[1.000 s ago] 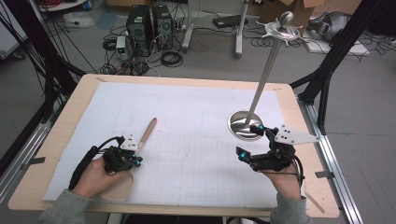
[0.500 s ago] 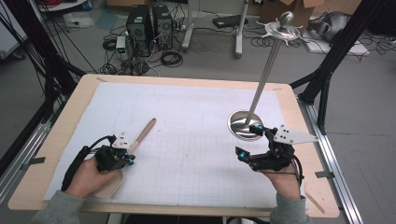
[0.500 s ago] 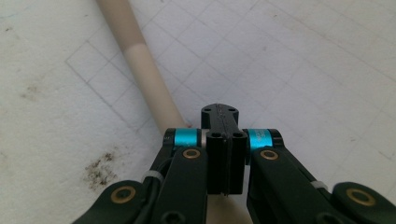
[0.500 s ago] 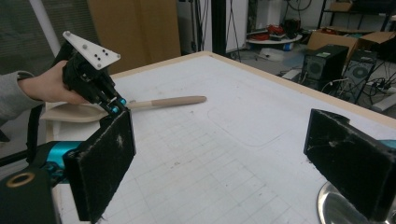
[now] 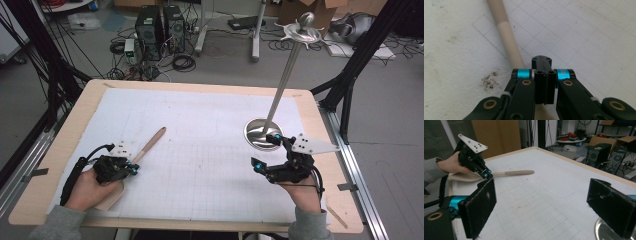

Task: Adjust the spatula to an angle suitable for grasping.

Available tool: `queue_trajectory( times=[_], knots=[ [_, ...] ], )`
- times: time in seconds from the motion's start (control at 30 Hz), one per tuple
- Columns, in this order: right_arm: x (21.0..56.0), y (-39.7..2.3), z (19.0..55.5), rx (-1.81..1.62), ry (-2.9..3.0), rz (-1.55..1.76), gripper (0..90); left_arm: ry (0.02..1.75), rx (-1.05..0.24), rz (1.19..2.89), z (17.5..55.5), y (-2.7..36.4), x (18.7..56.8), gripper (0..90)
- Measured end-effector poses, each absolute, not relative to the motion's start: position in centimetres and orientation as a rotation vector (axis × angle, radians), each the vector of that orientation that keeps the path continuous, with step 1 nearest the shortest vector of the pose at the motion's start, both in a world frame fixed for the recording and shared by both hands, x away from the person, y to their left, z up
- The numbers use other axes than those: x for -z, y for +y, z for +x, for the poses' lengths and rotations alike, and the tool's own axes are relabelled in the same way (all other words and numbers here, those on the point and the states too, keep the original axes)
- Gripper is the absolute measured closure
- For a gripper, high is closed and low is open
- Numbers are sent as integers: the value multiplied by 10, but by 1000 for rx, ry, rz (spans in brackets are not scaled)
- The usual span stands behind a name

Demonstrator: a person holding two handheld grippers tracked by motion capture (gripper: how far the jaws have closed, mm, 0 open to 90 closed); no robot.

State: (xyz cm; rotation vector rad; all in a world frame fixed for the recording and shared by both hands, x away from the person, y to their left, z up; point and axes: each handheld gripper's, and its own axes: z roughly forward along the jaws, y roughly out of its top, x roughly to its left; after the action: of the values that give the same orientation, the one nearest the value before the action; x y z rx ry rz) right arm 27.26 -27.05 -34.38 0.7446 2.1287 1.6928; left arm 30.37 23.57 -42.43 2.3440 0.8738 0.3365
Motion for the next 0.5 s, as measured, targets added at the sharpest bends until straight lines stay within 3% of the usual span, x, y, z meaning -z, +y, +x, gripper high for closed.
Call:
queue_trajectory(
  times=[0.5],
  knots=[
    [344,-269,273,-1686,2136,741,81,901,-318,2315,305,250,425,894]
  ],
)
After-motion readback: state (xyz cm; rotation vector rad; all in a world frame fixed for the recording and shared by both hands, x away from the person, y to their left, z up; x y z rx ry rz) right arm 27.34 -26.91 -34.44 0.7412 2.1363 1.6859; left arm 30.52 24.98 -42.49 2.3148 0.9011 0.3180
